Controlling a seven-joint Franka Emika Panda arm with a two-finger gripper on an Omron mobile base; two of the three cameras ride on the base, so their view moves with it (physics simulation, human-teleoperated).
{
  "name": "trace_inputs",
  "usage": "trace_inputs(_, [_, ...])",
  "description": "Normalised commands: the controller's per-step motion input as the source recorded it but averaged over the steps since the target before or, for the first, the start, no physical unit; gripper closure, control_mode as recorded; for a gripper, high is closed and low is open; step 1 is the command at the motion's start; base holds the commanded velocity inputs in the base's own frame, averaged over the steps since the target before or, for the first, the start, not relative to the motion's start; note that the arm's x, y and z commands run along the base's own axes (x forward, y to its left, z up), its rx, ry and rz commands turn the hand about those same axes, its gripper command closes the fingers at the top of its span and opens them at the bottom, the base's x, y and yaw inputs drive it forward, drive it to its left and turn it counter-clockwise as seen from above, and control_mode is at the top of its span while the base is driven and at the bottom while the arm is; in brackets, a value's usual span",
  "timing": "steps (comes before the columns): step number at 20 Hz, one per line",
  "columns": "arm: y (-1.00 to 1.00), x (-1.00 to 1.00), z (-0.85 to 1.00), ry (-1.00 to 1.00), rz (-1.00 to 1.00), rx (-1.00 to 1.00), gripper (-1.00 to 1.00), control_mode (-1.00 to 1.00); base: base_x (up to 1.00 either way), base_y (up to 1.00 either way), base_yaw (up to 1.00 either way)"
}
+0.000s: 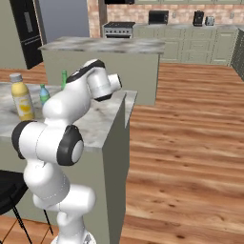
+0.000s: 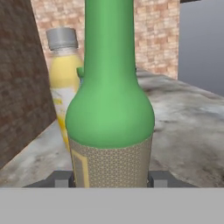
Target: Place the drinks on the dining counter in a tight cluster.
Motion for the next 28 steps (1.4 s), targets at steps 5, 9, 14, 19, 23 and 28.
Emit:
trace_inputs(5, [0.03,0.00,-0.27,-0.03,0.00,0.00,1.00,-1.00,0.00,0.00,0.00])
trace_inputs(9, [0.03,0.00,-0.26,-0.06,0.00,0.00,1.00,-1.00,0.00,0.00,0.00])
trace_inputs(14, [0.24,0.00,-0.18,-0.08,0.00,0.00,1.00,-1.00,0.00,0.00,0.00])
trace_inputs(19, [0.10,0.06,-0.02,-0.05,0.00,0.00,1.00,-1.00,0.00,0.00,0.00])
trace_inputs(23, [0.14,0.18,0.00,-0.01,0.00,0.00,1.00,-1.00,0.00,0.00,0.00])
trace_inputs(28, [0.19,0.09,0.00,0.00,0.00,0.00,1.00,-1.00,0.00,0.00,0.00])
